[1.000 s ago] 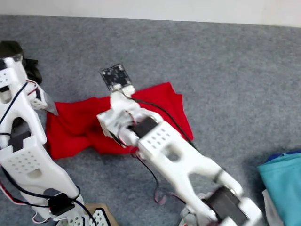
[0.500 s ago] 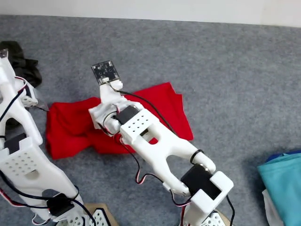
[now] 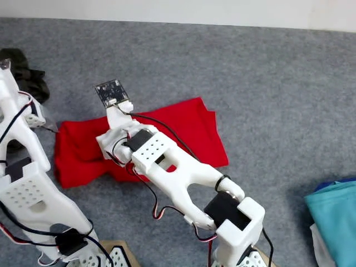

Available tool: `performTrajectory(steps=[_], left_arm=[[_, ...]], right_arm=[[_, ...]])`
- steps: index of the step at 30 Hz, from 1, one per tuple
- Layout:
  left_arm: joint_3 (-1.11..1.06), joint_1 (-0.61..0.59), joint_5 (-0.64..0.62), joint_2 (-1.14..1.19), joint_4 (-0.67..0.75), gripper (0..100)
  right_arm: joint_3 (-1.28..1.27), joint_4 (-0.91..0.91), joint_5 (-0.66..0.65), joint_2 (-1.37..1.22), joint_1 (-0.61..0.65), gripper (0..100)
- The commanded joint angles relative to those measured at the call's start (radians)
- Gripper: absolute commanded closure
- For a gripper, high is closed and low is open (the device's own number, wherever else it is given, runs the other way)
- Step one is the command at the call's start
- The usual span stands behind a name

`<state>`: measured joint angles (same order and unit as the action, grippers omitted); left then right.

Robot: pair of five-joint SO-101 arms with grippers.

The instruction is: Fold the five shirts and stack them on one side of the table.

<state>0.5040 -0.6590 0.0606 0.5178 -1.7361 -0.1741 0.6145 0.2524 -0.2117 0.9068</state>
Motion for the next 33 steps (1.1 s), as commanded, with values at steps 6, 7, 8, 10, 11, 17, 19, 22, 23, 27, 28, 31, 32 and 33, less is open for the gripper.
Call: performTrajectory(steps=[6,7,8,10,11,17,19,22,23,27,28,31,32,33], left_arm=[[-0.024,-0.001,-0.011,-0.005,0.026,75],[-0.024,-0.001,-0.011,-0.005,0.026,75],[-0.024,0.001,-0.011,-0.005,0.026,75],[-0.024,0.002,-0.011,-0.005,0.026,75],[-0.024,0.002,-0.011,-0.005,0.026,75],[-0.025,-0.001,-0.011,-0.005,0.026,75],[-0.027,-0.001,-0.011,-0.004,0.026,75],[-0.025,0.002,-0.011,0.024,0.026,75],[-0.024,0.010,-0.011,0.041,0.026,75],[-0.025,0.048,-0.006,0.137,0.026,75],[-0.024,0.061,-0.006,0.163,0.026,75],[-0.018,0.094,-0.008,0.214,0.026,75],[-0.018,0.104,-0.009,0.216,0.026,75],[-0.018,0.111,-0.009,0.211,0.026,75]], right_arm=[[0.059,0.059,-0.048,0.024,-0.036,98.4],[0.062,0.070,-0.048,0.042,-0.044,98.4],[0.062,0.082,-0.046,0.068,-0.051,98.4],[0.062,0.113,-0.048,0.131,-0.062,98.4],[0.061,0.139,-0.048,0.165,-0.068,98.4],[0.061,0.325,-0.048,0.355,-0.094,98.4],[0.061,0.381,-0.048,0.417,-0.104,98.4],[0.061,0.433,-0.048,0.504,-0.107,98.4],[0.061,0.446,-0.049,0.530,-0.108,98.4],[0.062,0.479,-0.049,0.599,-0.108,98.4],[0.062,0.479,-0.049,0.605,-0.108,98.4],[0.062,0.478,-0.049,0.591,-0.108,98.4],[0.062,0.478,-0.049,0.582,-0.107,98.4],[0.062,0.478,-0.049,0.575,-0.107,98.4]])
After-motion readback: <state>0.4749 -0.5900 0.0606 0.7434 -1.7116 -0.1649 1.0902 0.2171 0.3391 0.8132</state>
